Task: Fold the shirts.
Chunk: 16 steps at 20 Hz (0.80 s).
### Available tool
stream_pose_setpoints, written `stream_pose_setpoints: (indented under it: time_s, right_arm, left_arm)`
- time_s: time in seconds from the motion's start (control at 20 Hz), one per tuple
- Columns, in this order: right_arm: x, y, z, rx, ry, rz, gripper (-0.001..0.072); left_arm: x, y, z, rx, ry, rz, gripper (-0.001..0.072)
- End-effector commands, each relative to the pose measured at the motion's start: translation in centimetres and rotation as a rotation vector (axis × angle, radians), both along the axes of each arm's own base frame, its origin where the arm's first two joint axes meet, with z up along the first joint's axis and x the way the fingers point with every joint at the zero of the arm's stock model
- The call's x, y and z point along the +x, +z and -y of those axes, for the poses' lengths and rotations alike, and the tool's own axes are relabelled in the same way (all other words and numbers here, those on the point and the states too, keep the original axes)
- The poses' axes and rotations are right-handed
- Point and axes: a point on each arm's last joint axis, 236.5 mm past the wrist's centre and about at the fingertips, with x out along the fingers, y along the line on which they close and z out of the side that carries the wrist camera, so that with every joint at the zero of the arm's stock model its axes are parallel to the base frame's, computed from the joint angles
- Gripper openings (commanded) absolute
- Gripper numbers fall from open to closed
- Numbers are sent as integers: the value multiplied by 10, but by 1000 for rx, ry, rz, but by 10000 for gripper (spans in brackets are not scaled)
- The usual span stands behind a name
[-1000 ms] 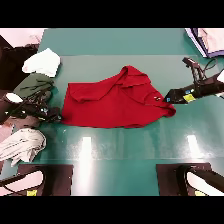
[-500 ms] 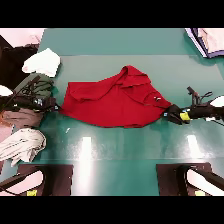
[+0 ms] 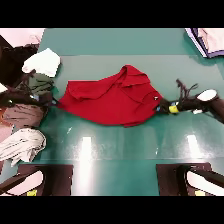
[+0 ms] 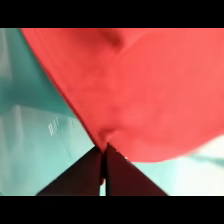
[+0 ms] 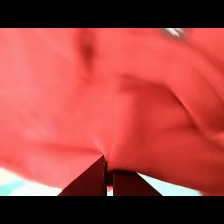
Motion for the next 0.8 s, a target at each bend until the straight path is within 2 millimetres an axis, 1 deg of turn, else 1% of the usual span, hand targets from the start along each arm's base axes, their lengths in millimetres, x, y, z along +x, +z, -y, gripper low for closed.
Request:
stream_pose_setpoints:
  time_s: [0.0, 0.05, 0.1, 0.15, 0.2, 0.25, 0.3, 0.35, 0.4, 0.45, 0.5, 0.55, 0.6, 0.65, 0.7, 0.75]
  right_arm:
    - [27, 120, 7, -96, 39, 342, 13]
    - [31, 176, 11, -131, 30, 488, 12]
    - [27, 226, 16, -161, 16, 612, 13]
    - [19, 278, 20, -190, -2, 737, 12]
    - [7, 322, 23, -214, -16, 841, 12]
    - [-10, 364, 25, -242, -29, 949, 12]
    - [-28, 398, 26, -258, -40, 1037, 13]
    - [-49, 430, 28, -279, -54, 1121, 13]
    - [-68, 454, 28, -283, -68, 1186, 13]
    - [-87, 473, 32, -300, -91, 1236, 13]
    - [-102, 486, 37, -322, -112, 1263, 12]
    - [-114, 495, 45, -354, -143, 1270, 12]
    - [-120, 498, 53, -384, -170, 1257, 12]
    - [-123, 499, 59, -404, -186, 1235, 12]
    - [-119, 496, 61, -418, -181, 1198, 11]
    - [-109, 488, 61, -420, -167, 1145, 11]
  left_arm:
    - [23, 120, -7, 59, 41, 317, 22]
    - [19, 175, -5, 82, 42, 450, 22]
    - [9, 224, -2, 96, 44, 566, 22]
    - [-7, 274, 3, 107, 53, 683, 23]
    - [-27, 315, 8, 119, 50, 785, 22]
    - [-51, 355, 16, 131, 41, 890, 22]
    - [-77, 389, 24, 145, 29, 983, 23]
    - [-102, 416, 32, 157, 16, 1062, 22]
    - [-125, 440, 39, 165, 6, 1133, 22]
    - [-148, 461, 45, 164, 7, 1193, 22]
    - [-167, 476, 52, 162, 0, 1234, 22]
    - [-185, 489, 58, 163, -13, 1268, 22]
    - [-196, 496, 62, 162, -17, 1289, 22]
    - [-199, 498, 62, 163, -18, 1296, 22]
    - [-193, 493, 60, 165, -14, 1273, 22]
    - [-179, 481, 56, 152, -4, 1216, 22]
